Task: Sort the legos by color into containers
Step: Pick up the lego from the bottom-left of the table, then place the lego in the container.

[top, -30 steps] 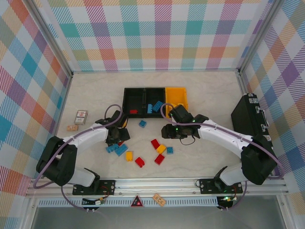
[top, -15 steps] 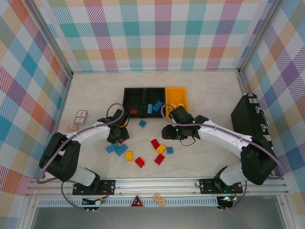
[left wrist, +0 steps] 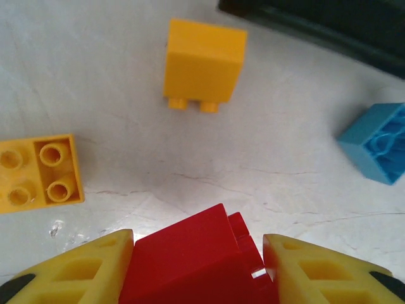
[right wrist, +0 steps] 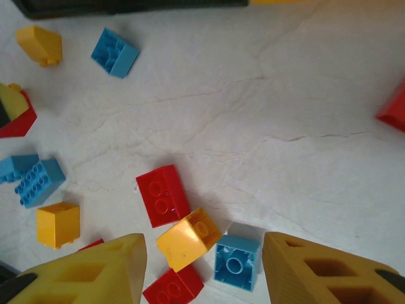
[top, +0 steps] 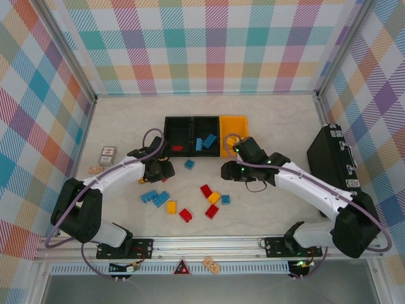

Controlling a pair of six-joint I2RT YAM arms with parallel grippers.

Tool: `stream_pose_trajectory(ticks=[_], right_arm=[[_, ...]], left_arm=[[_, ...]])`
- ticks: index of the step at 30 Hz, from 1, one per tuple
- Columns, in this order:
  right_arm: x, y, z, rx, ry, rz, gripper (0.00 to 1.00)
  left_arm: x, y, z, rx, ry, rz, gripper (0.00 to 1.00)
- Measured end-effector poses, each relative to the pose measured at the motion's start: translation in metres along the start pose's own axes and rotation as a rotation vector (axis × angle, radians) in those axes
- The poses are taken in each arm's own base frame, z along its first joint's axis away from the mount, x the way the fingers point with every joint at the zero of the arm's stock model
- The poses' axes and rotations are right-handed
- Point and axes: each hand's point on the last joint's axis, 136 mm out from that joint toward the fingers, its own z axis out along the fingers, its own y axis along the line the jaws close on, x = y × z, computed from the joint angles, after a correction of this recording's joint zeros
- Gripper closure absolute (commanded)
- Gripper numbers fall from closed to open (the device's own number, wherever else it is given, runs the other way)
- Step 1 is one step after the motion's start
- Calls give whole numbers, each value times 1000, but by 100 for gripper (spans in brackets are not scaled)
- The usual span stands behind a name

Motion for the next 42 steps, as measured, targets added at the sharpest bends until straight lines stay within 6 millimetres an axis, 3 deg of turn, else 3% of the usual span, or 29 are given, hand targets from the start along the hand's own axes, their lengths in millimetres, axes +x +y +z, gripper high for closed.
stream_pose_trajectory(ticks=[5, 9, 16, 23, 26, 31, 36, 42], right_arm=[[-13, -8, -21, -3, -73, 45, 47], [-5, -13, -18, 2, -60, 67, 47], [16, -26, -6, 26, -2, 100, 47], [15, -25, -8, 19, -9, 102, 47], [15, -26, -9, 18, -10, 101, 47], [16, -26, -8, 19, -8, 102, 47], [16, -26, -8, 19, -9, 102, 46], [15, -25, -8, 15, -14, 100, 47]], left_arm=[[-26, -22, -18, 45, -50, 18, 61], [-49, -42, -21, 60, -73, 40, 61], [-83, -71, -3, 31, -80, 85, 61], [-114, -74, 18, -17, -92, 81, 59], [-119, -72, 31, -42, -78, 81, 57], [-119, -73, 47, -61, -54, 87, 44], [-121, -74, 47, -59, -57, 86, 38], [-121, -75, 46, -55, -56, 86, 37]])
